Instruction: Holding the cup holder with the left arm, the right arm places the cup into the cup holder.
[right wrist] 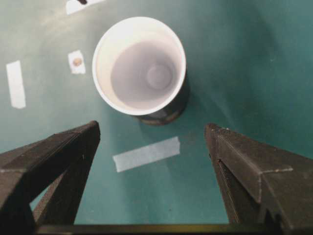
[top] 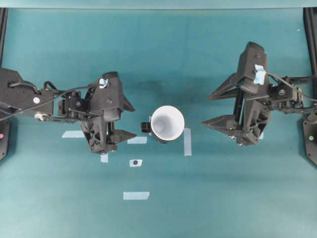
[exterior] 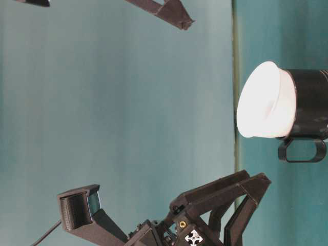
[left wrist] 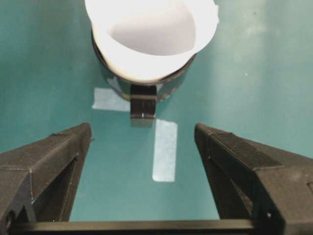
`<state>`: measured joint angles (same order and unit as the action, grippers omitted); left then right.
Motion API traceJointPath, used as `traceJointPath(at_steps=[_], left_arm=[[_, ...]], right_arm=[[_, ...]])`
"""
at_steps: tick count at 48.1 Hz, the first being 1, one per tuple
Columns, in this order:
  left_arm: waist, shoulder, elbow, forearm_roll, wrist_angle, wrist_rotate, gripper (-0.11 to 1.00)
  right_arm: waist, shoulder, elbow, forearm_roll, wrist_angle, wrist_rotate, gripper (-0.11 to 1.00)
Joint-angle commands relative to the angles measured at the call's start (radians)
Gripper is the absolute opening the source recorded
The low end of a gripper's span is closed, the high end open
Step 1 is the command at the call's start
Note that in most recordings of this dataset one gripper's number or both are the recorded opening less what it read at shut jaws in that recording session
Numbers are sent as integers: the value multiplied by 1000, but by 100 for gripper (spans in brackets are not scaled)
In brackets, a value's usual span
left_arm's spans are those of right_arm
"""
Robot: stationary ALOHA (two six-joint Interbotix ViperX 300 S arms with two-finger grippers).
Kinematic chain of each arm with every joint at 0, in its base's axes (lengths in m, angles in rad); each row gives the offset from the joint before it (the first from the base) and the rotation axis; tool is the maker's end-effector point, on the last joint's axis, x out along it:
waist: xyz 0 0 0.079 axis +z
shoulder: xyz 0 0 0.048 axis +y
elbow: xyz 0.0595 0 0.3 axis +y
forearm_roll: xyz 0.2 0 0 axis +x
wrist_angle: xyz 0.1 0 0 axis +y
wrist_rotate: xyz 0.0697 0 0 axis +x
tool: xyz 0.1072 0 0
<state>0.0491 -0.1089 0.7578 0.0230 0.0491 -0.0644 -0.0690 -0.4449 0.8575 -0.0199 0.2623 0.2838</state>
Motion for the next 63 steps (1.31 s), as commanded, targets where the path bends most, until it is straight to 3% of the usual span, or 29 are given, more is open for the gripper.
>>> traceJointPath(at_steps=[1,63], left_arm=[[-2,-23,-8,3,-5,-2,91],[-6,-14,-15,3,-32,-3,91]], right_arm=[[5,-40,-9,-2,-3,-12,93],[5,-38,18,-2,-3,-11,93]])
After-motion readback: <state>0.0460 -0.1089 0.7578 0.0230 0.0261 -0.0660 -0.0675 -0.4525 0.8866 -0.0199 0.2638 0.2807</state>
